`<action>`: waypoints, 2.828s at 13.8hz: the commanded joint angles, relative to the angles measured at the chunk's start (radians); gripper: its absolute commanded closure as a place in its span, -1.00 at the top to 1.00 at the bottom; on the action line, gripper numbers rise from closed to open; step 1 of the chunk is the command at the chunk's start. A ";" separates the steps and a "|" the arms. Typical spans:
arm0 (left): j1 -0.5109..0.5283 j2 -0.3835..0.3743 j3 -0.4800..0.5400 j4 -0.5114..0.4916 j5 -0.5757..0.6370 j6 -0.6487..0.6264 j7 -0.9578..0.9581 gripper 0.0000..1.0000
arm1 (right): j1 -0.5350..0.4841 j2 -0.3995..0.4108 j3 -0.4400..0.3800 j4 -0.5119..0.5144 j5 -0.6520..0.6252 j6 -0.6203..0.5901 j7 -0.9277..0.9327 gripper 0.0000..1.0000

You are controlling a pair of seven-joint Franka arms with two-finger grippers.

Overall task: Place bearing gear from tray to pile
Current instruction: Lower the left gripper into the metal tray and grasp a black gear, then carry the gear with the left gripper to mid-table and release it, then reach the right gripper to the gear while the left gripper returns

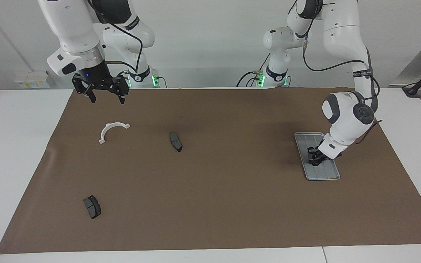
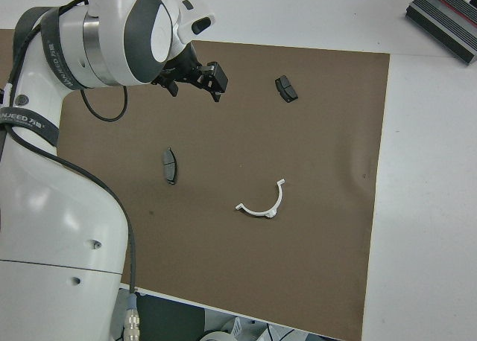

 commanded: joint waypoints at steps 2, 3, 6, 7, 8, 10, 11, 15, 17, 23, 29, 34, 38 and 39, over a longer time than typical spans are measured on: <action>-0.013 0.024 -0.004 0.080 0.014 -0.018 -0.005 -0.96 | -0.006 -0.021 0.002 -0.021 0.021 -0.005 -0.011 1.00; -0.025 0.032 -0.005 0.114 0.012 -0.040 -0.015 -0.97 | -0.004 -0.021 0.002 -0.021 0.021 -0.005 -0.011 1.00; -0.115 0.029 -0.004 0.165 0.012 -0.104 -0.152 -0.96 | -0.006 -0.021 0.002 -0.021 0.021 -0.005 -0.012 1.00; -0.168 0.026 -0.002 0.166 0.015 -0.122 -0.218 -0.96 | -0.006 -0.021 0.002 -0.021 0.022 -0.005 -0.012 1.00; -0.221 0.022 -0.002 0.165 0.017 -0.135 -0.304 -0.95 | -0.006 -0.021 0.002 -0.021 0.022 -0.007 -0.014 1.00; -0.336 0.014 -0.002 0.162 0.018 -0.150 -0.494 -0.95 | -0.006 -0.021 0.002 -0.019 0.022 -0.007 -0.014 1.00; -0.382 0.012 -0.002 0.162 0.017 -0.150 -0.559 -0.95 | -0.009 -0.021 0.001 -0.019 0.022 -0.007 -0.015 1.00; -0.516 0.018 -0.004 0.162 0.017 -0.121 -0.696 -0.95 | -0.018 -0.019 0.001 -0.018 0.022 -0.005 -0.015 1.00; -0.553 0.026 -0.005 0.153 0.017 -0.078 -0.697 -0.95 | -0.019 -0.019 -0.001 -0.018 0.022 -0.002 -0.014 1.00; -0.633 0.094 -0.005 0.149 0.015 0.005 -0.746 -0.34 | -0.024 -0.019 -0.007 -0.018 0.022 -0.002 -0.020 1.00; -0.592 0.048 0.001 0.177 0.018 -0.047 -0.733 0.95 | -0.023 -0.031 -0.006 -0.065 0.022 0.092 -0.009 1.00; -0.362 0.015 -0.004 0.226 0.009 -0.173 -0.523 0.89 | 0.023 -0.036 -0.003 -0.156 0.022 0.213 0.017 1.00; -0.188 -0.026 0.001 0.208 0.008 -0.254 -0.293 0.88 | 0.157 0.045 -0.003 -0.168 0.022 0.308 0.138 1.00; -0.158 -0.032 0.003 0.189 0.008 -0.264 -0.236 0.88 | 0.177 0.077 -0.003 -0.168 0.021 0.344 0.173 1.00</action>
